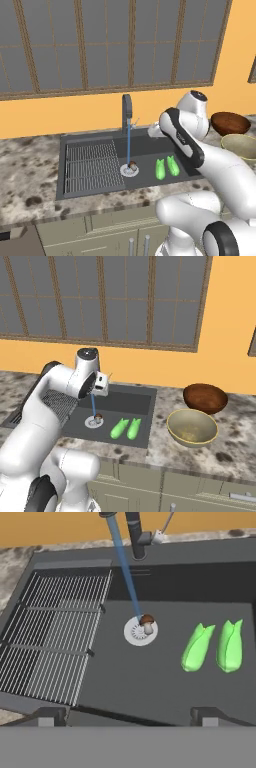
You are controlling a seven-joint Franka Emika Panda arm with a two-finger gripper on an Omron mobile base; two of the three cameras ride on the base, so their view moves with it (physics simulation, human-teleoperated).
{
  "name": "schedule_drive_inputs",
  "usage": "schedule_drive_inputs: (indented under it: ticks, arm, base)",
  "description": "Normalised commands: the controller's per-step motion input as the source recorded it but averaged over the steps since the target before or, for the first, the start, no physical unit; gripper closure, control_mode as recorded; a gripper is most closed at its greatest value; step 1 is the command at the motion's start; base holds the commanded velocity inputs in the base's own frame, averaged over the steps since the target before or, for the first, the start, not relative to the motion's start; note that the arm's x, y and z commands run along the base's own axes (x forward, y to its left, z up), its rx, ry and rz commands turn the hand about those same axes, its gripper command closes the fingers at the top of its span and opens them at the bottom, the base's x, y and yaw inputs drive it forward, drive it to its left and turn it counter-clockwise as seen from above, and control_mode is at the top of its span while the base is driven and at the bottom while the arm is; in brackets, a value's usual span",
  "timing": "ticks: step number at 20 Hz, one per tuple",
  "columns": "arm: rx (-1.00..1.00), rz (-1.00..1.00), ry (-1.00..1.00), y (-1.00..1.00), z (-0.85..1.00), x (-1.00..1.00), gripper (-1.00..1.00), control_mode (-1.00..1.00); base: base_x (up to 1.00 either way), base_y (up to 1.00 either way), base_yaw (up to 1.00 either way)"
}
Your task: Pick the corns from the sink and place them in one bowl. Place the mushroom in the other bowl. Then turn off the sink faucet.
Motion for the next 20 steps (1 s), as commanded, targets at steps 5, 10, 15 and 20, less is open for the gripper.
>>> schedule_drive_inputs:
  ticks: [5,10,15,20]
  arm:
    - [0.10,0.00,0.00,0.01,-0.32,0.29,-1.00,-1.00]
    - [0.12,0.00,0.03,0.00,-0.39,0.27,-1.00,-1.00]
    - [0.09,0.00,0.08,0.00,-0.42,0.24,-1.00,-1.00]
    - [0.04,0.00,0.07,0.00,-0.42,0.21,-1.00,-1.00]
  base:
    - [0.00,0.00,0.00]
    - [0.00,0.00,0.00]
    - [0.00,0.00,0.00]
    - [0.00,0.00,0.00]
